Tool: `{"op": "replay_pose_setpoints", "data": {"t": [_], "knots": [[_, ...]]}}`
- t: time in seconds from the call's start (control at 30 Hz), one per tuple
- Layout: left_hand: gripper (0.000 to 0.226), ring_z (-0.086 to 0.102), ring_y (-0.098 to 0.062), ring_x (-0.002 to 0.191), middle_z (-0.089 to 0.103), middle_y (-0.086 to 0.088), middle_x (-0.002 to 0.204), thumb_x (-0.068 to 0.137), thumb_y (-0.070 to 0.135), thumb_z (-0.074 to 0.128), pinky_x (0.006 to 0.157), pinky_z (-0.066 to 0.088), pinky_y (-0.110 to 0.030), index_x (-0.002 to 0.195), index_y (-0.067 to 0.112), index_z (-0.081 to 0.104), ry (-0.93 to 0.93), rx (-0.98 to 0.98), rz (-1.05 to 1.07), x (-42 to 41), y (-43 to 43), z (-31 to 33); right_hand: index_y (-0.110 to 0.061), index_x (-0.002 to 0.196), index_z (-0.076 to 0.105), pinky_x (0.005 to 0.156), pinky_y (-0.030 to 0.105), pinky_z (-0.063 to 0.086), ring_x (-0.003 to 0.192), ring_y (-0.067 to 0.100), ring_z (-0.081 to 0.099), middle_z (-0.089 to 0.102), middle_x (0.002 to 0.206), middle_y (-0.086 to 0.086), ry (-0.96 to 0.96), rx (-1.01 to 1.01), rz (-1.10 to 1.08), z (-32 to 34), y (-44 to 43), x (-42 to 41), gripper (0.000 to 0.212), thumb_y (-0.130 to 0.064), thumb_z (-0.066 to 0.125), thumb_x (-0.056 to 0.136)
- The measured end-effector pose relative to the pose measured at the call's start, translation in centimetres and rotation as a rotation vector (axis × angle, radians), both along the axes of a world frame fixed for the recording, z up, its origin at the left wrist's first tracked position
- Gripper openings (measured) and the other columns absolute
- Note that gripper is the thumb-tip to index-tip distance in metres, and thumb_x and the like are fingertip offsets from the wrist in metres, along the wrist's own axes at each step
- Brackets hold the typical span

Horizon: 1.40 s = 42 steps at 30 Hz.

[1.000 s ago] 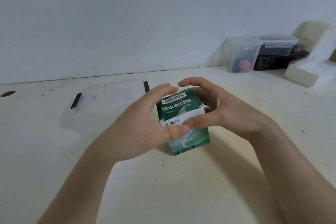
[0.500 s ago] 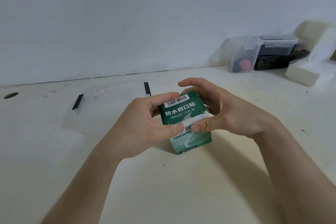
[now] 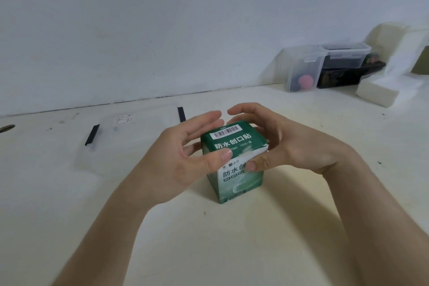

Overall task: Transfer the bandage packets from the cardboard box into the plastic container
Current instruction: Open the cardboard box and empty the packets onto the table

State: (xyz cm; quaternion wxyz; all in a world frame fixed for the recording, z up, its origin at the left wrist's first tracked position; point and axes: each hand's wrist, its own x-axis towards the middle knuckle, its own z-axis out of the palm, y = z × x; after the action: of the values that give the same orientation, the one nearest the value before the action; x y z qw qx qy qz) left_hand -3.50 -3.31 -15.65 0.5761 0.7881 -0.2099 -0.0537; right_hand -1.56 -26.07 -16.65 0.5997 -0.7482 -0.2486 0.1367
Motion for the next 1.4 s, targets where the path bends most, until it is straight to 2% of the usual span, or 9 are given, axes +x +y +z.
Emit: {"op": "replay_pose_setpoints", "data": {"t": [0.2, 0.47, 0.63, 0.9, 1.0, 1.1, 1.27, 1.33, 1.4], "knots": [[0.049, 0.071, -0.012, 0.096, 0.074, 0.007, 0.101, 0.055, 0.023, 0.088, 0.083, 0.055, -0.021, 0.102, 0.031, 0.073, 0.001, 0.019, -0.001, -0.2, 0.6, 0.7, -0.009, 0.122, 0.056, 0.082, 0.042, 0.058, 0.098, 0.035, 0.065, 0.064, 0.122, 0.022, 0.154, 0.354, -0.047, 0.1, 0.2, 0.2, 0.055, 0.000, 0.072, 0.071], [0.034, 0.068, 0.001, 0.091, 0.074, 0.015, 0.095, 0.071, 0.016, 0.084, 0.073, 0.050, -0.009, 0.099, 0.028, 0.068, 0.006, 0.000, 0.047, -0.2, 0.1, 0.4, -0.008, 0.107, 0.069, 0.077, 0.039, 0.056, 0.088, 0.029, 0.070, 0.073, 0.102, 0.016, 0.029, 0.216, -0.205, 0.0, 0.9, 0.0, 0.032, -0.017, 0.076, 0.078], [0.030, 0.065, 0.003, 0.099, 0.073, 0.018, 0.098, 0.071, 0.019, 0.059, 0.080, 0.049, -0.011, 0.095, 0.033, 0.068, -0.026, -0.130, 0.126, -0.1, -1.7, -0.8, -0.009, 0.098, 0.063, 0.075, 0.039, 0.058, 0.091, 0.025, 0.070, 0.072, 0.103, 0.010, -0.113, 0.176, -0.308, 0.5, 1.1, -0.4, 0.033, -0.020, 0.077, 0.070], [0.022, 0.069, -0.001, 0.082, 0.075, 0.014, 0.086, 0.073, 0.020, 0.066, 0.067, 0.049, -0.010, 0.084, 0.036, 0.074, -0.119, -0.179, 0.265, -0.2, -2.9, -1.5, -0.012, 0.094, 0.066, 0.082, 0.030, 0.053, 0.103, 0.019, 0.065, 0.065, 0.115, 0.004, -0.219, 0.172, -0.226, 0.5, 1.8, -0.5, 0.013, -0.004, 0.070, 0.084], [0.023, 0.070, -0.007, 0.080, 0.075, 0.010, 0.086, 0.081, 0.007, 0.072, 0.065, 0.050, -0.012, 0.095, 0.026, 0.074, -0.101, -0.211, 0.369, 0.3, -2.6, -1.7, -0.025, 0.104, 0.058, 0.090, 0.045, 0.054, 0.104, 0.018, 0.066, 0.063, 0.118, -0.003, -0.187, 0.163, -0.322, 0.2, 2.2, -0.3, 0.031, -0.019, 0.078, 0.081], [0.027, 0.068, -0.003, 0.076, 0.075, 0.011, 0.084, 0.082, 0.001, 0.068, 0.062, 0.050, -0.012, 0.093, 0.026, 0.072, -0.123, -0.231, 0.389, 0.4, -2.5, -1.4, -0.037, 0.117, 0.053, 0.088, 0.037, 0.056, 0.104, 0.012, 0.066, 0.061, 0.124, -0.006, -0.077, 0.058, -0.329, 0.2, 2.2, -0.2, 0.050, -0.045, 0.075, 0.073], [0.017, 0.067, -0.020, 0.073, 0.072, -0.007, 0.076, 0.079, 0.029, 0.059, 0.064, 0.052, -0.026, 0.082, 0.020, 0.073, -0.093, -0.210, 0.375, 0.2, -2.4, -1.2, -0.017, 0.112, 0.068, 0.073, 0.030, 0.058, 0.089, 0.021, 0.072, 0.075, 0.099, 0.004, -0.072, 0.127, -0.238, 0.8, 2.1, -0.8, 0.032, -0.026, 0.070, 0.081], [0.029, 0.065, -0.038, 0.078, 0.068, -0.023, 0.082, 0.084, 0.032, 0.054, 0.074, 0.055, -0.045, 0.080, 0.008, 0.069, -0.086, -0.263, 0.394, 0.4, -2.1, -1.1, -0.018, 0.113, 0.068, 0.074, 0.027, 0.056, 0.092, 0.019, 0.072, 0.075, 0.103, 0.002, -0.059, 0.173, -0.219, 0.8, 1.8, -0.7, 0.037, -0.021, 0.076, 0.077], [0.029, 0.070, -0.034, 0.083, 0.072, -0.019, 0.085, 0.095, 0.028, 0.054, 0.077, 0.058, -0.046, 0.083, 0.007, 0.069, -0.034, -0.377, 0.451, 0.4, -1.6, -0.6, -0.020, 0.119, 0.064, 0.085, 0.033, 0.054, 0.104, 0.021, 0.068, 0.071, 0.115, 0.003, -0.046, 0.209, -0.160, 0.6, 1.1, -0.4, 0.050, -0.019, 0.083, 0.073]]}}
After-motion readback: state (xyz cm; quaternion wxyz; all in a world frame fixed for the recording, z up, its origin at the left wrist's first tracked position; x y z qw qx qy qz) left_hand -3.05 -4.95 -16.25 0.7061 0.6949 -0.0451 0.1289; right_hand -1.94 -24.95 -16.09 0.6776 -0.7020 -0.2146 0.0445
